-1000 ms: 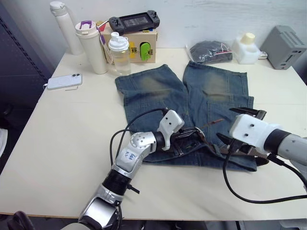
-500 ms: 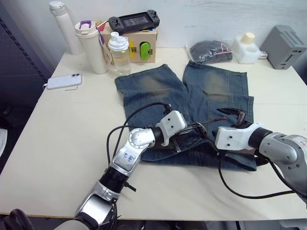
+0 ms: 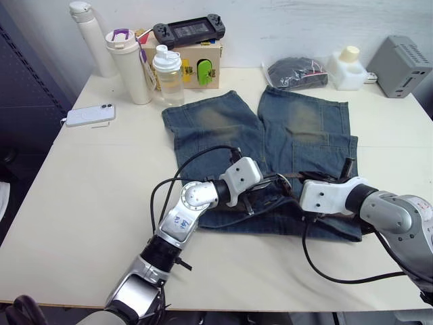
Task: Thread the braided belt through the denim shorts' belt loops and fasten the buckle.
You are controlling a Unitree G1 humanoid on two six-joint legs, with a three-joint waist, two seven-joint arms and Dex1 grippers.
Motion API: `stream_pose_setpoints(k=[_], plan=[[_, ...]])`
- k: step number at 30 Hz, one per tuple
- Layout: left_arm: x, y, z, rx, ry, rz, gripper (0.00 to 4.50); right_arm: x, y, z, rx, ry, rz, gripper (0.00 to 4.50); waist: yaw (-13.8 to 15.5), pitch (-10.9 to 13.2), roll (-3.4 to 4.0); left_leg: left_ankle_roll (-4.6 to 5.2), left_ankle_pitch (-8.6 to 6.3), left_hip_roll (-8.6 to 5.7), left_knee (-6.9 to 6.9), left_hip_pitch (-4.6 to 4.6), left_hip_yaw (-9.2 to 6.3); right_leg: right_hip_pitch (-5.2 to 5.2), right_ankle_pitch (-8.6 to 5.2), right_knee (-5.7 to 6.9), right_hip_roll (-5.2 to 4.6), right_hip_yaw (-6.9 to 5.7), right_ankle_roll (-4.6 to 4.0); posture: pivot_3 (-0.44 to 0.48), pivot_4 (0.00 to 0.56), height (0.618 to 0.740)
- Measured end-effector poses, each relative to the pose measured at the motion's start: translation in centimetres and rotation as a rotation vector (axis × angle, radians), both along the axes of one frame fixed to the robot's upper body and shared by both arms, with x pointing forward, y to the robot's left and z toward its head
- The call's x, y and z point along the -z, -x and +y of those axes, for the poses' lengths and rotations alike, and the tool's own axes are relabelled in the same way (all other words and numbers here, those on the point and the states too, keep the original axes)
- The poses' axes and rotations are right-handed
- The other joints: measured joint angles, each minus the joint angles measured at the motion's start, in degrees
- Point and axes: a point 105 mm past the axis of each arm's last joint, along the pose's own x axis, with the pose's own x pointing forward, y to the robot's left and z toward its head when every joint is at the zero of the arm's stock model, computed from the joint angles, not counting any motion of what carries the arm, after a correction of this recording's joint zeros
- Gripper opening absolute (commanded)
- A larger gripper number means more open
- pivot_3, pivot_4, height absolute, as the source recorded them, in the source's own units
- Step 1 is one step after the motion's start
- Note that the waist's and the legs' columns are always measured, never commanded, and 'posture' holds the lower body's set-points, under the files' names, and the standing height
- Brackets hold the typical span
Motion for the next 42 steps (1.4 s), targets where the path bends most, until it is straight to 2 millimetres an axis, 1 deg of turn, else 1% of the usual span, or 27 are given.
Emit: stream_pose_setpoints(k=[2,3,4,7,9,11,13,15,16,19,22,23,25,30,31,33,35,37,39,40,41,42], plan=[[-0.5,-0.3,0.7,-0.004,0.04,0.046,1.83,0.0,-0.1,-0.1,0.014,-0.013,0.002,0.0,-0.1,0.0,0.0,0.0,0.0,0.0,0.0,0.01,0.0,0.0,0.0,0.01,0.0,0.0,0.0,0.0,0.15,0.69],[-0.7,-0.4,1.0,-0.008,0.056,0.065,2.32,0.1,-0.1,-0.1,0.021,-0.021,0.004,0.0,-0.1,0.0,0.0,0.0,0.0,0.01,0.0,0.0,-0.01,0.0,0.0,0.02,0.0,0.0,0.0,0.0,0.15,0.69],[-1.1,-0.5,1.5,-0.011,0.082,0.1,2.66,0.1,-0.1,-0.1,0.027,-0.03,0.006,0.0,-0.1,0.0,0.0,0.0,0.0,0.01,0.0,0.0,-0.02,0.0,0.0,0.02,0.0,0.01,0.0,0.0,0.15,0.69],[-1.7,-0.4,3.6,0.027,0.117,0.208,2.66,0.0,0.1,-0.2,0.038,-0.041,0.005,0.0,-0.2,0.0,0.0,0.0,0.0,0.03,0.0,0.0,-0.04,0.0,0.0,0.03,0.01,0.03,0.0,0.0,0.15,0.69],[-2.0,-0.7,6.4,0.039,0.139,0.286,2.66,0.0,0.2,-0.6,0.059,-0.048,0.001,0.0,-0.3,0.0,0.01,-0.02,0.0,0.05,0.0,0.01,-0.06,0.0,0.0,0.03,0.05,0.02,0.0,0.0,0.15,0.69],[-2.1,-1.6,8.8,0.009,0.185,0.349,2.09,-0.2,0.1,-0.9,0.078,-0.059,-0.009,0.0,-0.4,0.0,0.01,-0.02,0.0,0.05,0.01,0.01,-0.06,0.0,0.0,0.05,0.06,-0.01,0.0,0.0,0.15,0.69],[-1.9,-2.6,10.8,-0.019,0.194,0.389,1.33,-0.2,0.1,-0.8,0.084,-0.076,-0.012,0.0,-0.3,0.0,0.01,-0.02,0.01,0.02,0.01,0.01,-0.05,0.0,0.0,0.05,0.07,-0.05,0.0,0.0,0.15,0.69],[-1.1,-3.2,11.8,-0.025,0.15,0.394,0.34,-0.1,0.1,-0.7,0.089,-0.091,-0.013,0.0,0.1,0.0,0.01,-0.02,0.01,-0.04,0.01,0.0,-0.06,0.0,0.0,0.03,0.04,-0.07,0.0,0.0,0.15,0.69],[-0.5,-3.4,12.0,-0.029,0.107,0.387,0.03,-0.1,0.1,-0.7,0.09,-0.093,-0.016,0.0,0.1,0.0,0.01,-0.01,0.01,-0.09,0.02,-0.01,-0.06,0.0,0.0,0.03,0.0,-0.08,0.0,0.0,0.15,0.69],[2.3,-3.8,11.9,-0.025,-0.07,0.366,0.03,0.0,0.1,-0.8,0.1,-0.108,-0.022,0.0,0.1,0.0,0.0,0.02,0.03,-0.15,0.02,-0.01,-0.01,0.01,0.03,0.03,-0.01,-0.06,0.05,0.0,0.15,0.69],[4.9,-3.6,11.1,0.015,-0.215,0.351,0.03,-0.3,0.5,-1.2,0.12,-0.127,-0.039,0.0,0.0,0.0,0.0,0.02,0.02,-0.12,0.01,-0.02,0.0,-0.01,0.03,0.03,0.01,-0.06,0.06,0.0,0.15,0.69],[5.2,-3.5,11.1,0.02,-0.23,0.346,0.03,-0.5,0.5,-1.3,0.123,-0.127,-0.045,0.0,0.0,0.0,0.0,0.02,0.02,-0.11,0.0,-0.02,0.0,-0.01,0.03,0.03,0.02,-0.06,0.06,0.0,0.15,0.69],[5.1,-3.5,10.9,0.045,-0.289,0.282,0.03,-1.4,0.8,-2.1,0.151,-0.151,-0.07,0.0,0.0,0.0,0.0,0.02,0.03,-0.09,0.01,-0.01,0.0,-0.02,0.03,0.05,0.02,-0.06,0.06,0.0,0.15,0.69],[5.3,-3.5,10.9,0.067,-0.33,0.208,0.03,-5.2,1.7,-5.5,0.243,-0.236,-0.181,0.0,0.0,0.0,0.0,0.03,0.03,-0.09,0.01,0.02,0.01,0.01,0.03,0.07,0.0,-0.05,0.06,0.0,0.15,0.69],[5.3,-3.5,10.9,0.069,-0.333,0.199,0.03,-6.0,1.9,-6.1,0.251,-0.25,-0.2,0.0,-0.1,0.0,0.0,0.03,0.03,-0.09,0.01,0.03,0.01,0.01,0.03,0.08,0.01,-0.05,0.06,0.0,0.15,0.69],[5.3,-3.6,11.0,0.067,-0.336,0.189,0.03,-7.1,2.0,-6.4,0.251,-0.271,-0.227,0.0,-0.1,0.0,0.0,0.03,0.03,-0.08,0.01,0.04,0.02,0.01,0.03,0.1,0.01,-0.05,0.06,0.0,0.15,0.69],[5.3,-3.8,11.1,0.065,-0.339,0.175,0.03,-8.1,1.9,-6.1,0.226,-0.291,-0.252,0.0,-0.2,0.0,0.01,0.04,0.03,-0.08,0.01,0.04,0.02,0.01,0.03,0.1,0.0,-0.04,0.06,0.0,0.15,0.69],[5.3,-3.8,11.0,0.061,-0.329,0.17,0.03,-8.3,1.9,-5.8,0.209,-0.293,-0.252,0.0,0.0,0.0,0.01,0.04,0.03,-0.08,0.01,0.02,-0.01,0.01,0.03,0.09,0.0,-0.06,0.06,0.0,0.15,0.69],[5.2,-4.0,11.1,0.05,-0.313,0.17,0.03,-7.9,1.8,-4.8,0.174,-0.272,-0.231,0.0,-0.1,0.0,0.01,0.05,0.03,-0.09,0.01,0.02,0.01,0.01,0.03,0.09,-0.01,-0.04,0.06,0.0,0.15,0.69],[5.0,-4.1,11.1,0.039,-0.288,0.173,0.03,-7.3,1.8,-3.9,0.141,-0.238,-0.208,0.0,-0.1,0.0,0.01,0.05,0.03,-0.09,0.01,0.03,0.01,0.01,0.03,0.09,-0.01,-0.04,0.06,0.0,0.15,0.69],[4.5,-4.3,10.9,0.029,-0.238,0.183,0.67,-6.4,1.7,-2.8,0.109,-0.208,-0.181,0.0,-0.2,0.0,0.0,0.05,0.03,-0.08,0.02,0.01,0.0,0.0,0.03,0.11,0.0,-0.04,0.06,0.0,0.15,0.69],[3.8,-4.3,10.4,0.033,-0.184,0.186,0.91,-5.4,1.7,-1.9,0.08,-0.191,-0.147,0.0,-0.1,0.0,-0.01,0.06,0.04,-0.07,0.06,-0.05,-0.05,-0.03,0.03,0.11,-0.01,-0.02,0.06,0.0,0.15,0.69]])
